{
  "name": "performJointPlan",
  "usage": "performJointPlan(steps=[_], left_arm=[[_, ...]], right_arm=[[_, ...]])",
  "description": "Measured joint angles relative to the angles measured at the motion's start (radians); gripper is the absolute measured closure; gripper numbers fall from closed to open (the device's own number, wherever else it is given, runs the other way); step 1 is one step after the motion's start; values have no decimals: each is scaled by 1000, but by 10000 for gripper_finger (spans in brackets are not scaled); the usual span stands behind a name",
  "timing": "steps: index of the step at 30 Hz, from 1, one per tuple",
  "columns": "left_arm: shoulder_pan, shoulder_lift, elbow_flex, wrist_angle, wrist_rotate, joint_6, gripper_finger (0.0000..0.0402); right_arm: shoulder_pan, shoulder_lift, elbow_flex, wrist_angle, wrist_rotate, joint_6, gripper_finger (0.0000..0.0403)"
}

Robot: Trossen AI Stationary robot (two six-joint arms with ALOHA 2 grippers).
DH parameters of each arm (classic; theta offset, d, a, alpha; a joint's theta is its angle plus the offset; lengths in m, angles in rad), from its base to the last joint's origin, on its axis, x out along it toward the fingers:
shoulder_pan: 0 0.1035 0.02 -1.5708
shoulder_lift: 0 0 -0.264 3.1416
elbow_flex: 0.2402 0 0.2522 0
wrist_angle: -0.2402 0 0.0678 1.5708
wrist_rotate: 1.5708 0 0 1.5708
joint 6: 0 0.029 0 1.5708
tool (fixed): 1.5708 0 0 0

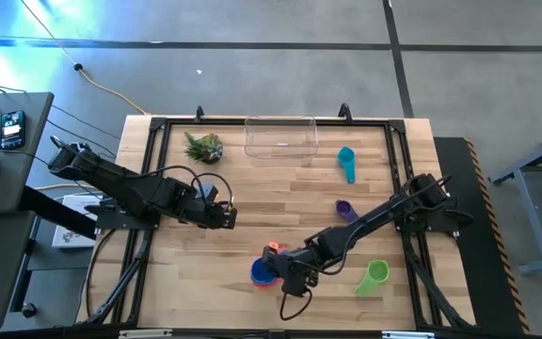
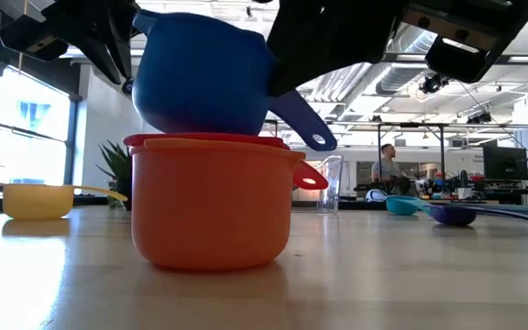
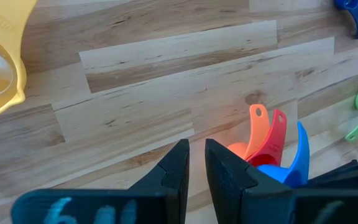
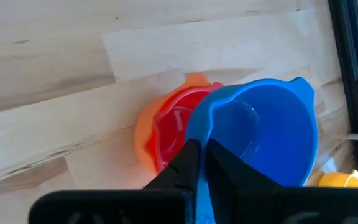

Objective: Nest measuring cups in basket
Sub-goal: Stack the blue measuring cup on the red measuring cup, then stack the yellow measuring cup on the blue measuring cup

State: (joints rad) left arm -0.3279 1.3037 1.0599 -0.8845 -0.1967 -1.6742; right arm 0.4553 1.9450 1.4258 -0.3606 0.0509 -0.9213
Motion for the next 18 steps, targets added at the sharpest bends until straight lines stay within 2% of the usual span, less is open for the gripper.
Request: performJointPlan(steps=[9, 18], left_arm=[[0, 0, 0, 0, 0, 0, 361], [0, 0, 0, 0, 0, 15, 361]], right_arm=[[1, 0, 0, -16, -7, 24, 336], [-2, -16, 0, -18, 9, 125, 327]])
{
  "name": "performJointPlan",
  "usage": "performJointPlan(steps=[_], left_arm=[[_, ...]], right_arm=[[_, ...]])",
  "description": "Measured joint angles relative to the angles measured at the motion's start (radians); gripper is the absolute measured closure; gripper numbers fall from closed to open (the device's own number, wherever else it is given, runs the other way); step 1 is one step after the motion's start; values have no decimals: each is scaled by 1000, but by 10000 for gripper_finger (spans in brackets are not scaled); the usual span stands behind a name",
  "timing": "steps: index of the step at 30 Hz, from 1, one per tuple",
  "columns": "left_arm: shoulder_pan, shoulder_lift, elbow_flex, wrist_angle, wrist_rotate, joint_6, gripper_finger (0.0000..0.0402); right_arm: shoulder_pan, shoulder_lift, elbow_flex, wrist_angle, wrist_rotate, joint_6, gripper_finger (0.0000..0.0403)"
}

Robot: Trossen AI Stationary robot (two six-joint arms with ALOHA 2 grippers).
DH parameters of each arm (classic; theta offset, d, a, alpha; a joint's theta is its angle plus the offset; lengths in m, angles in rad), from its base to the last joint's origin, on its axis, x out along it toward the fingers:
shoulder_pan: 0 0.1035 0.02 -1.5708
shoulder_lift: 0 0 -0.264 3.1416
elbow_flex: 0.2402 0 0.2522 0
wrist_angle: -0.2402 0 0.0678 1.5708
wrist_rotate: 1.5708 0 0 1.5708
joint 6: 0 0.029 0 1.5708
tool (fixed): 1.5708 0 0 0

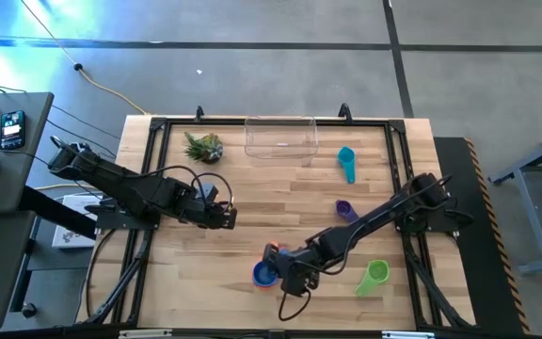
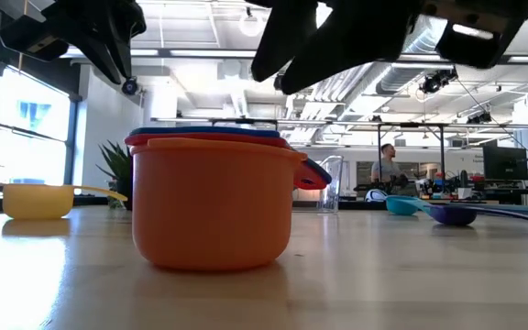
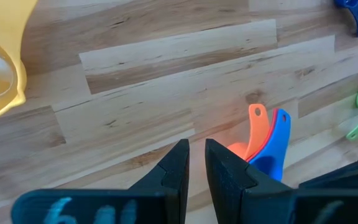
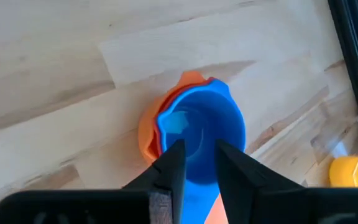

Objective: Nest measuring cups in basket
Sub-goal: Stack the yellow measuring cup on the blue measuring cup

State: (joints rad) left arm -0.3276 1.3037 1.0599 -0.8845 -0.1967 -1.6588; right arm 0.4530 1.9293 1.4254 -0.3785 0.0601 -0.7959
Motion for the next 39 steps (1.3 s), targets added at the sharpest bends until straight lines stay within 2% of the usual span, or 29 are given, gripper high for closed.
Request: performJointPlan(steps=[3, 14, 22, 26, 30, 35, 39], left_arm=[[0, 0, 0, -1, 0, 48, 361], [2, 0, 0, -20, 0, 299, 359], [15, 0, 0, -188, 5, 436, 318], [29, 0, 0, -243, 4, 532, 293], [36, 0, 0, -258, 5, 645, 284], [57, 0, -7, -279, 3, 720, 288], [94, 3, -81, -273, 14, 719, 292]], right_arm=[[-10, -17, 0, 3, 24, 84, 327], [-68, -98, 0, 1, 318, 605, 327], [-81, -171, 0, 2, 495, 938, 327], [-80, -209, 0, 2, 611, 1032, 327], [-82, -250, 0, 2, 705, 1068, 327], [-90, -296, 0, 22, 716, 1097, 327], [-94, -312, 0, 31, 716, 1129, 327]])
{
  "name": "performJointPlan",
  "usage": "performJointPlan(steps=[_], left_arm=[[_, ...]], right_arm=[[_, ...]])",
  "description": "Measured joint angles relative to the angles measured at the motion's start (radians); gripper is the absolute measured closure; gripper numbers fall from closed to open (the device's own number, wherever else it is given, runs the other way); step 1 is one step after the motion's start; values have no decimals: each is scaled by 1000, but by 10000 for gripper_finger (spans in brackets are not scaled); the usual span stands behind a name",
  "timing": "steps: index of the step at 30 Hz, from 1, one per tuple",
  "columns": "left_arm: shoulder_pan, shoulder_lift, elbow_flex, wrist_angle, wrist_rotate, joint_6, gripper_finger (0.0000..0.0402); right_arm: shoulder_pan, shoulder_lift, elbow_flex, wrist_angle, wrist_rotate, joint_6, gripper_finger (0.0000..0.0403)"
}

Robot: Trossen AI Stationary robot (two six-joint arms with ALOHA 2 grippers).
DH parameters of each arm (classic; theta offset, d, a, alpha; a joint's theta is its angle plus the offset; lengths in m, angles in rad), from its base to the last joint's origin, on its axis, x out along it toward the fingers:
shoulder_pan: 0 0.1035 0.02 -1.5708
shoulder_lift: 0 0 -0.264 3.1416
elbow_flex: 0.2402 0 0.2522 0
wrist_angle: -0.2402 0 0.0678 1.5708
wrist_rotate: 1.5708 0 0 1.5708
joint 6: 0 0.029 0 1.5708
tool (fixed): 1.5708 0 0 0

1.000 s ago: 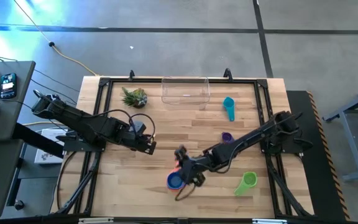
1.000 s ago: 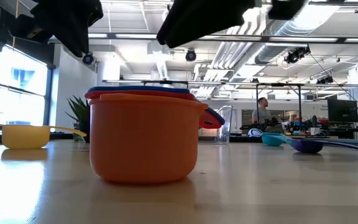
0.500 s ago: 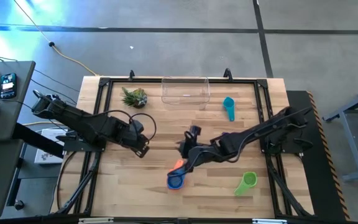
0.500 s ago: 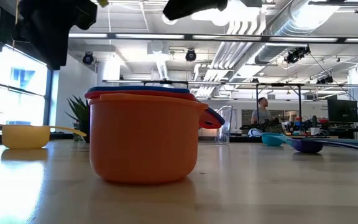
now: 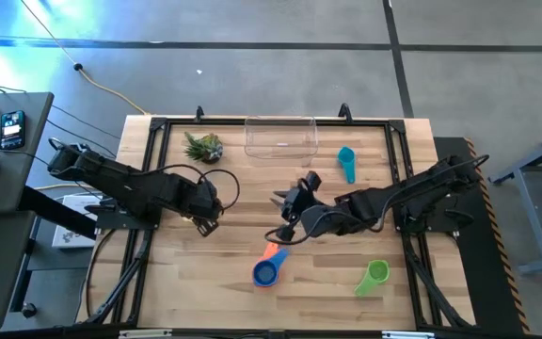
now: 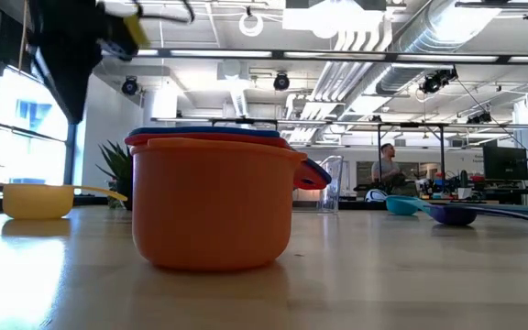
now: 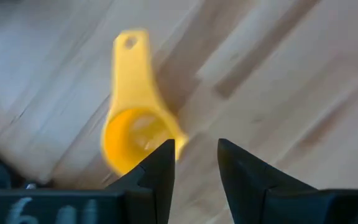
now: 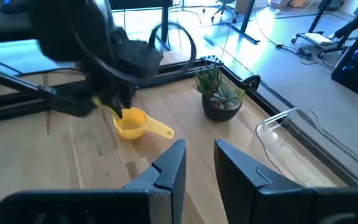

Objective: Nest measuring cups in basket
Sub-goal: Stack the yellow measuring cup on the blue measuring cup

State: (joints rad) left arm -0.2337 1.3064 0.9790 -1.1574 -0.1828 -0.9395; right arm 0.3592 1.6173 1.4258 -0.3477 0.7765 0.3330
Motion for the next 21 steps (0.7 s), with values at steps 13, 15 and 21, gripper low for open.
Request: performJointPlan(steps=[13, 15, 21], left_arm=[[50, 0, -232, 169, 110, -54, 304], [50, 1, -242, 204, 112, -54, 306], [51, 1, -262, 249, 112, -54, 307]], right_arm=[[-12, -4, 0, 1, -2, 7, 327], [-16, -3, 0, 2, -7, 8, 327], [-26, -3, 0, 1, -9, 10, 327]])
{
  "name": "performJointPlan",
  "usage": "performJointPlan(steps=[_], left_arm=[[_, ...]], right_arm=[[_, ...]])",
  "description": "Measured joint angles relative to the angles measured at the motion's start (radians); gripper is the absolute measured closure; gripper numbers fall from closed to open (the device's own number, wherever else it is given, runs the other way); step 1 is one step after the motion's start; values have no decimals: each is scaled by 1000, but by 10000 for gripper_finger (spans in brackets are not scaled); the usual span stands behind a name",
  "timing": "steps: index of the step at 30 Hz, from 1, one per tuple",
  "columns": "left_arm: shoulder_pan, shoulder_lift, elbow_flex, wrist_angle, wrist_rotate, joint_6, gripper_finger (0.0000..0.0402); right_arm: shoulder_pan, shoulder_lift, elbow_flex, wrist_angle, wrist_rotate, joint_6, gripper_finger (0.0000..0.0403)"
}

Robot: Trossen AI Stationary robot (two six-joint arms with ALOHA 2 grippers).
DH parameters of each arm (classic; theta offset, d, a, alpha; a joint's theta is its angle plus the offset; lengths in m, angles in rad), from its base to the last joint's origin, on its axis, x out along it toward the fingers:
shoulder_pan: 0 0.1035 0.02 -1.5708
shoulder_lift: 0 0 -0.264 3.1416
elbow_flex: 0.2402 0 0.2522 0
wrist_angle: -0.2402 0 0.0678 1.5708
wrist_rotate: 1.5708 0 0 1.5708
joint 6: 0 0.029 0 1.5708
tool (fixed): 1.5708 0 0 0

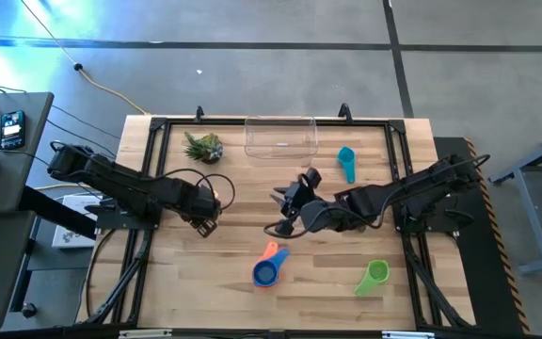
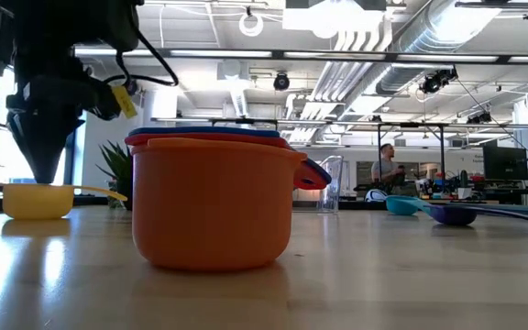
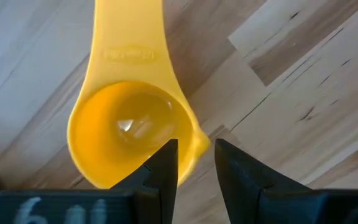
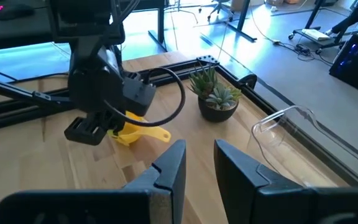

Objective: Nest measuring cups in basket
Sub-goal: Stack the yellow measuring cup on the blue measuring cup

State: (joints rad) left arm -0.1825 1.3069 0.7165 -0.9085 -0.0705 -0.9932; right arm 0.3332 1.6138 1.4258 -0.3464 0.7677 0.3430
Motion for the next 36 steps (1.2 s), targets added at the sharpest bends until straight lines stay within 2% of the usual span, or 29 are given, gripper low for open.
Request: performJointPlan(steps=[6, 12, 16, 21, 23, 29, 36], left_arm=[[0, 0, -55, -2, 36, 1, 307], [0, 0, -89, -3, 28, 1, 314], [-2, 0, -94, -2, 16, 4, 337], [-3, -1, -93, 6, 5, 49, 388], [-2, -1, -88, 13, -1, 55, 392], [-28, 1, 10, 24, 44, 53, 397], [-97, 0, 207, 69, 58, -81, 397]], right_arm=[[-5, 0, 0, 0, 0, 0, 327], [-5, 0, 0, 0, 0, 20, 327], [-5, 0, 0, 0, 0, 23, 327], [-6, 0, 0, 0, 0, 23, 327], [-6, 0, 0, 0, 0, 23, 327], [-15, 0, 0, 1, 7, 22, 327], [-67, 0, 1, 15, 8, 23, 327]])
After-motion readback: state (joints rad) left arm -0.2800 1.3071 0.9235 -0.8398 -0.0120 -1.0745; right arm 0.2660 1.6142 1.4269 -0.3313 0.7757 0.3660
